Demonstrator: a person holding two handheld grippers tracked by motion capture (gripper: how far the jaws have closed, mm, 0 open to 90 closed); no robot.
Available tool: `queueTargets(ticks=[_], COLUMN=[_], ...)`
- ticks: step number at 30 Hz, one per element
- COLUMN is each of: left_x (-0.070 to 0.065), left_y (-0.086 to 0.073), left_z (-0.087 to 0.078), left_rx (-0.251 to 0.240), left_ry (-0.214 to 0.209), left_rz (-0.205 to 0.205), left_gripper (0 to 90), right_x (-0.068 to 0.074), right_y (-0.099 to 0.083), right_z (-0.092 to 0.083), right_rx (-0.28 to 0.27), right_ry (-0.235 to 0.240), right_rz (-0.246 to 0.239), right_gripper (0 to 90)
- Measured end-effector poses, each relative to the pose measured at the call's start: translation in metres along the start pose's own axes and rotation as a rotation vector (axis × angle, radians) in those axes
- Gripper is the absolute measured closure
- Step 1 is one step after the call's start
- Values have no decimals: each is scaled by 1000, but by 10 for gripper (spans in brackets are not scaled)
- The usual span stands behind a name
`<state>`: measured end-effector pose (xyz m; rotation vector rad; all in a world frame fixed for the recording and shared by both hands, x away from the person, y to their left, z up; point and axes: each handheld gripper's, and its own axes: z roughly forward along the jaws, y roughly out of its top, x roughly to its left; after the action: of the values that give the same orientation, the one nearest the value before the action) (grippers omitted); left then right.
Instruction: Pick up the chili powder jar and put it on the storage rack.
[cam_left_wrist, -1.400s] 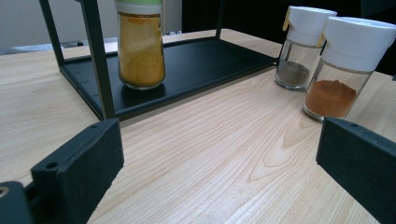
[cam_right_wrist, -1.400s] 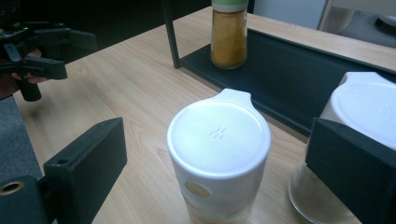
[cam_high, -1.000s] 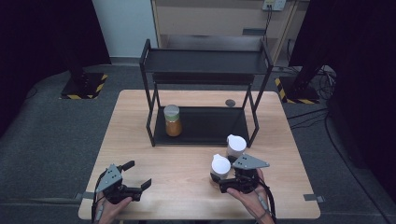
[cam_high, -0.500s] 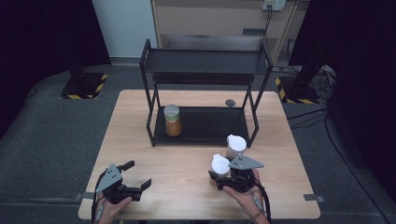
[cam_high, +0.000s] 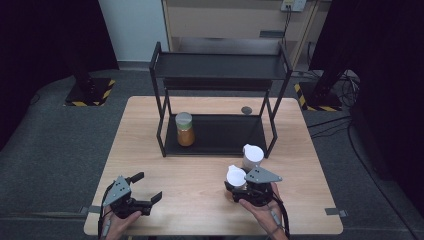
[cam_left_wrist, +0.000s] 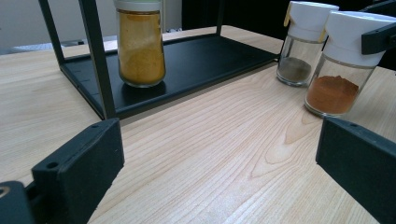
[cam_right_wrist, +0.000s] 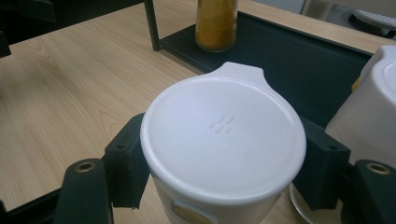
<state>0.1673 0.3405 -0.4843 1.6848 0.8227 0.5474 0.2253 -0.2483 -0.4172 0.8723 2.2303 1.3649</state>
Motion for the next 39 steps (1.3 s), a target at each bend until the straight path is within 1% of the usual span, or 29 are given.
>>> queueTargets(ticks=[4, 8, 13, 18, 22, 31, 36, 39], left_x=[0, 0, 0, 1, 0, 1, 1, 1], left_y=[0, 0, 0, -1, -1, -1, -1, -1], left_z=[0, 0, 0, 0, 1, 1, 0, 0], left_rx=[0, -1, -2, -1, -2, -4, -5, -6], left_ry=[-1, -1, -1, -2, -3, -5, -6, -7], left_rz=[-3, -4, -3, -3, -4, -7, -5, -5], left_gripper=[0, 0, 0, 0, 0, 0, 0, 0], right_x=[0, 0, -1, -3, -6, -7, -5, -5], right_y=[2, 5, 15, 25, 32, 52, 67, 75], right_z=[1, 2, 5, 8, 11, 21, 31, 38], right_rx=[4, 9, 17, 20, 18, 10, 10, 10], right_ry=[4, 21, 53, 68, 82, 85, 79, 76], right_rz=[-9, -11, -20, -35, -37, -44, -57, -53], right_gripper=[316, 317, 317, 317, 317, 317, 317, 317])
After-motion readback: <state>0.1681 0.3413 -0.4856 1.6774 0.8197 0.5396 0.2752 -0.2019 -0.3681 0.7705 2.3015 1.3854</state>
